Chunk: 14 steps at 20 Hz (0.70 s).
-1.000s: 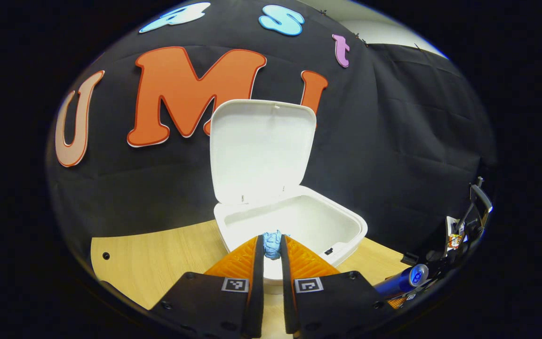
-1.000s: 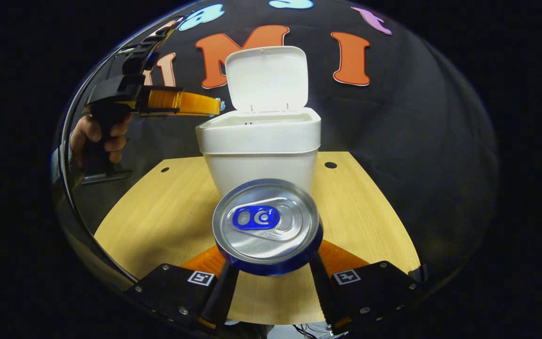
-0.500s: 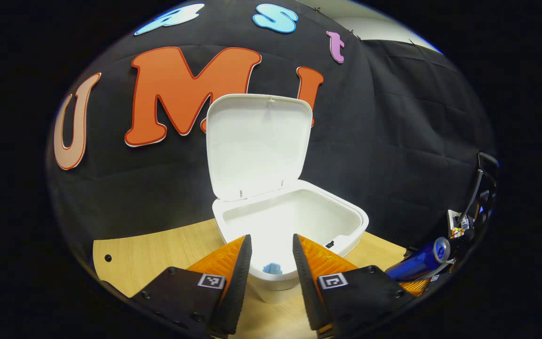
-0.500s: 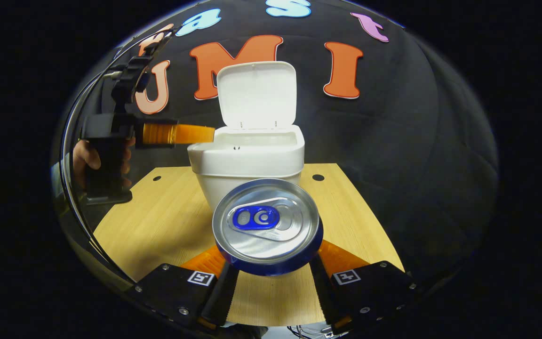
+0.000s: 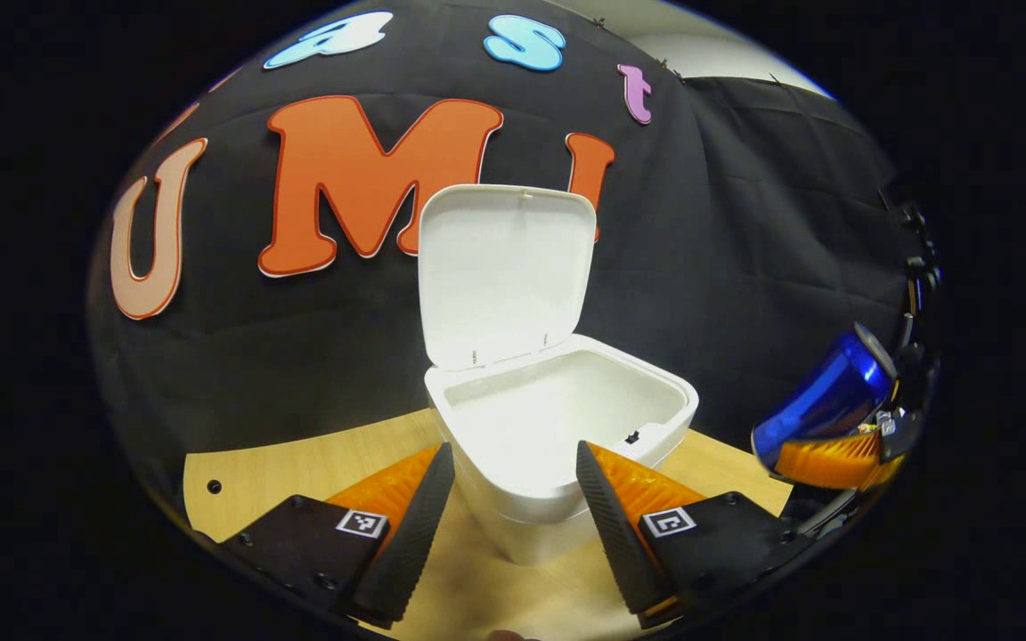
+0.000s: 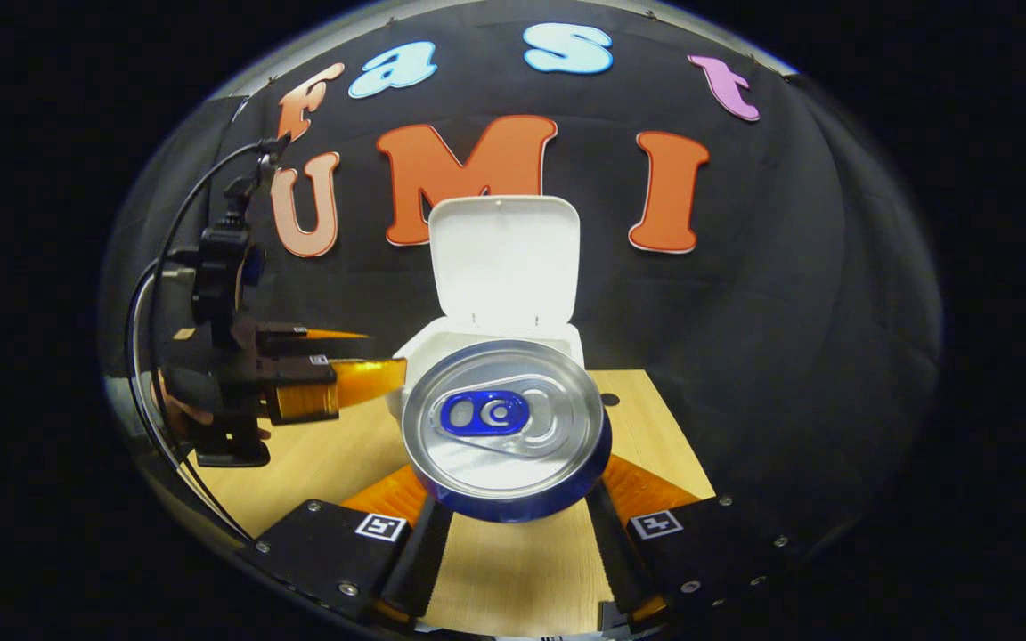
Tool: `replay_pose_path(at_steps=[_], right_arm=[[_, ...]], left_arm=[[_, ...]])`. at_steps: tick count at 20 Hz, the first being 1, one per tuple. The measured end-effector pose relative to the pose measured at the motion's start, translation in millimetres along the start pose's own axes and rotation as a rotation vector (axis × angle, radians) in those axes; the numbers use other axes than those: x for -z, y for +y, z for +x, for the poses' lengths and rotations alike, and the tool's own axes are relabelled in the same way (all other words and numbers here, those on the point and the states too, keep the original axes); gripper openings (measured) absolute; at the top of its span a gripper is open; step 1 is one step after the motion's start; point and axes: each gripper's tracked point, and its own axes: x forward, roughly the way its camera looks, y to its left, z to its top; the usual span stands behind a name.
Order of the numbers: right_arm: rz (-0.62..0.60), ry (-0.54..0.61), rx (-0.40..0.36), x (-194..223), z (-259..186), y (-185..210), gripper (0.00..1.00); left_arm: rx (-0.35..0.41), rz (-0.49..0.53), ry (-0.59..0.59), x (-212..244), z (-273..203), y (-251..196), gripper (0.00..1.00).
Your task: Press the lid of the desktop garbage bin to open it, pick up the crumpled paper on the desktop and throw it into the bin, then pick up the pop can on the desktop and drop it into the bin, and finally close the garbage bin lid.
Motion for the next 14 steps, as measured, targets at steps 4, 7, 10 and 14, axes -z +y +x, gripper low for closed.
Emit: replay_pose_path(at_steps=[4,7,10,14], right_arm=[[-0.044,-0.057,-0.025,-20.2,9.1,2.1,0.76],[-0.076,-0.07,-0.032,-28.0,17.6,0.7,0.76],[-0.095,-0.086,-0.031,-36.7,28.0,-2.5,0.76],[-0.119,-0.102,-0.033,-44.5,41.6,-8.6,0.76]], left_arm=[[-0.052,-0.004,-0.018,5.8,-19.1,15.9,0.9],[-0.107,-0.008,-0.024,14.3,-35.0,33.1,0.9],[-0.168,-0.032,-0.01,24.5,-49.6,53.7,0.89],[-0.262,-0.074,0.011,41.8,-73.3,80.8,0.89]])
